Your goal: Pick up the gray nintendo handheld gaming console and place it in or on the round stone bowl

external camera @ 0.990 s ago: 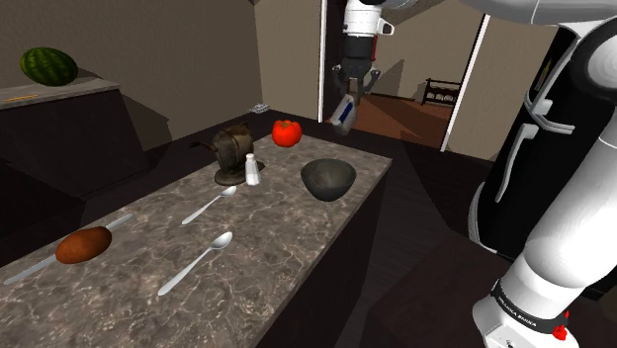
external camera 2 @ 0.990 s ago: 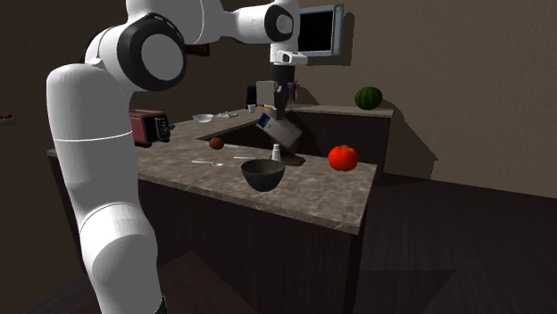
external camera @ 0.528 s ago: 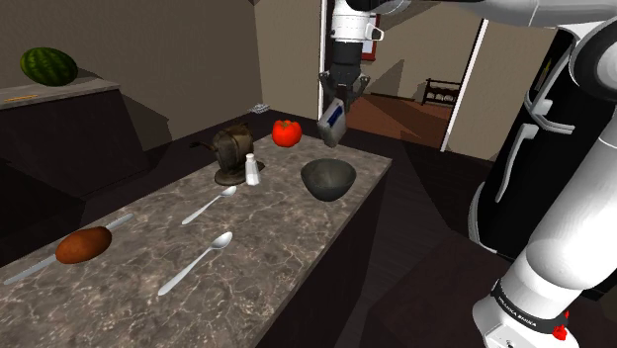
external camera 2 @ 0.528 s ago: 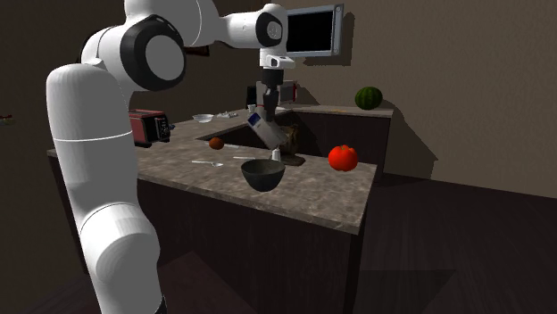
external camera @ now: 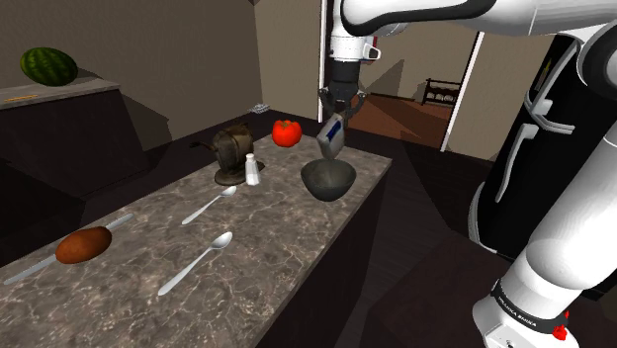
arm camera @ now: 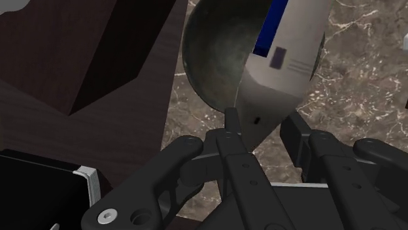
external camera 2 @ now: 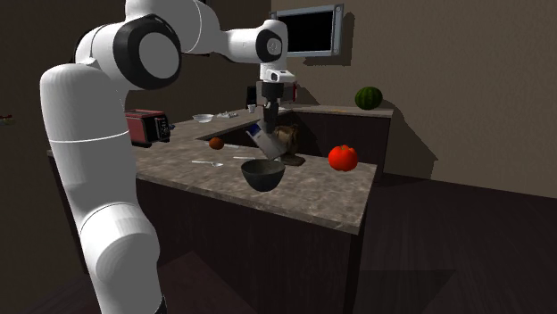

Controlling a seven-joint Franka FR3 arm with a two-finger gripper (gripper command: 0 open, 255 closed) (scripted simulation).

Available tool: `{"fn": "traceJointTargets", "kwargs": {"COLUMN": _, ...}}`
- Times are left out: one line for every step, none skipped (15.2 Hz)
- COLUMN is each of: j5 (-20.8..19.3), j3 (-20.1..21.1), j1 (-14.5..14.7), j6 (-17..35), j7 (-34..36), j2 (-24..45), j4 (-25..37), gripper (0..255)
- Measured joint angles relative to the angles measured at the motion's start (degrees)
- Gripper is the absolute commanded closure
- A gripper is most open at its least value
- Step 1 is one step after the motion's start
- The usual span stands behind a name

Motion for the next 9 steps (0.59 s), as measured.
{"fn": "traceJointTargets", "kwargs": {"j5": 0.06, "j3": 0.0, "j1": 0.0, "j6": 0.75, "j7": -0.05, "j2": -0.25, "j4": -0.99, "gripper": 255}}
{"fn": "traceJointTargets", "kwargs": {"j5": 0.12, "j3": -0.04, "j1": -0.04, "j6": 1.65, "j7": -0.19, "j2": -0.47, "j4": -2.12, "gripper": 255}}
{"fn": "traceJointTargets", "kwargs": {"j5": 0.13, "j3": -0.07, "j1": -0.07, "j6": 2.43, "j7": -0.31, "j2": -0.51, "j4": -2.93, "gripper": 255}}
{"fn": "traceJointTargets", "kwargs": {"j5": 0.15, "j3": -0.04, "j1": -0.04, "j6": 3.1, "j7": -0.29, "j2": -0.56, "j4": -3.65, "gripper": 255}}
{"fn": "traceJointTargets", "kwargs": {"j5": 0.22, "j3": -0.02, "j1": -0.01, "j6": 3.88, "j7": -0.31, "j2": -0.81, "j4": -4.66, "gripper": 255}}
{"fn": "traceJointTargets", "kwargs": {"j5": 0.22, "j3": 0.03, "j1": 0.04, "j6": 4.73, "j7": -0.28, "j2": -0.8, "j4": -5.5, "gripper": 255}}
{"fn": "traceJointTargets", "kwargs": {"j5": 0.22, "j3": 0.0, "j1": 0.0, "j6": 5.57, "j7": -0.4, "j2": -0.72, "j4": -6.28, "gripper": 255}}
{"fn": "traceJointTargets", "kwargs": {"j5": 0.24, "j3": 0.01, "j1": 0.01, "j6": 6.01, "j7": -0.41, "j2": -0.78, "j4": -6.79, "gripper": 255}}
{"fn": "traceJointTargets", "kwargs": {"j5": 0.24, "j3": 0.01, "j1": 0.02, "j6": 6.26, "j7": -0.42, "j2": -0.77, "j4": -7.02, "gripper": 255}}
